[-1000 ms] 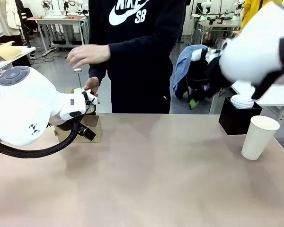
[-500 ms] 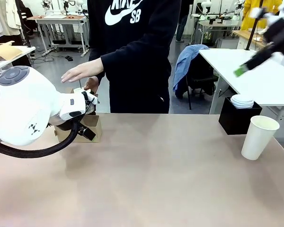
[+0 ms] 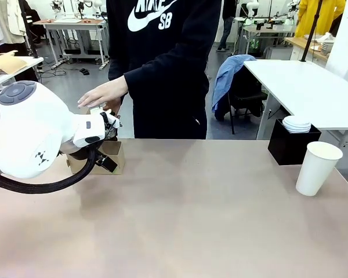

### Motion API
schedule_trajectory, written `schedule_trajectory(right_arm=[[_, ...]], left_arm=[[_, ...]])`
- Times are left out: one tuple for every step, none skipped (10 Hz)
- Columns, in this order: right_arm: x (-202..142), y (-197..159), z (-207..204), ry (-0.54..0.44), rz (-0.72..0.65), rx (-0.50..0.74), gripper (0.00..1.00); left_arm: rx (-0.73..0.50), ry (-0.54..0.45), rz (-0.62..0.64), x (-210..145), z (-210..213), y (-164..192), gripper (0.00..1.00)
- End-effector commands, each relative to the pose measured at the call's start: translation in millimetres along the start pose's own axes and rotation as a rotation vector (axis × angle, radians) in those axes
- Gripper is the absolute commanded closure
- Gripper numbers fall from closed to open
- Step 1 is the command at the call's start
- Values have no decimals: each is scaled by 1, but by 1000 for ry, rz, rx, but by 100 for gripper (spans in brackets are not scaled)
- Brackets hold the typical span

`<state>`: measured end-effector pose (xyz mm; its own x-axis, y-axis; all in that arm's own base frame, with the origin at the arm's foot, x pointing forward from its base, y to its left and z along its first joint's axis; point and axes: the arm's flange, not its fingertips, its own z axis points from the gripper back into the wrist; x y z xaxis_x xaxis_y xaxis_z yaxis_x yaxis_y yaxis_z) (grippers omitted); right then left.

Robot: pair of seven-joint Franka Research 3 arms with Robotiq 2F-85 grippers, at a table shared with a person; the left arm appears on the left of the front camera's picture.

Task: Pour a drink into a cup and package it in a carrier.
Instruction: Pick up the 600 ml Paper Cup and place it in the middle top area of the table.

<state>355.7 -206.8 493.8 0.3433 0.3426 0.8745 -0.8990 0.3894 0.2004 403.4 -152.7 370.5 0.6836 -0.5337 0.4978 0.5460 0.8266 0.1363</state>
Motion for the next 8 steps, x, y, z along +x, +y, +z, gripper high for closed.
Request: schedule_trajectory(right_arm=[[-35,-16,-6,-109,63,22,0],[-47,-19,-8,-146,69,-1,0],[-28,-3,3,-48,13,3,0],[-28,-3,3,-48,13,3,0],[-28,-3,3,-48,13,3,0],[-28,-3,3,-48,13,3,0],[-28,-3,3,-48,13,3,0],[-35,-9,-1,-49,35,-4,0]], left_arm=[[-1,0,2,0,0,1,0],[-1,0,2,0,0,1,0],[-1,0,2,0,0,1,0],[-1,0,2,0,0,1,0],[-1,0,2,0,0,1,0],[-1,0,2,0,0,1,0],[-1,0,2,0,0,1,0],[-1,0,2,0,0,1,0]])
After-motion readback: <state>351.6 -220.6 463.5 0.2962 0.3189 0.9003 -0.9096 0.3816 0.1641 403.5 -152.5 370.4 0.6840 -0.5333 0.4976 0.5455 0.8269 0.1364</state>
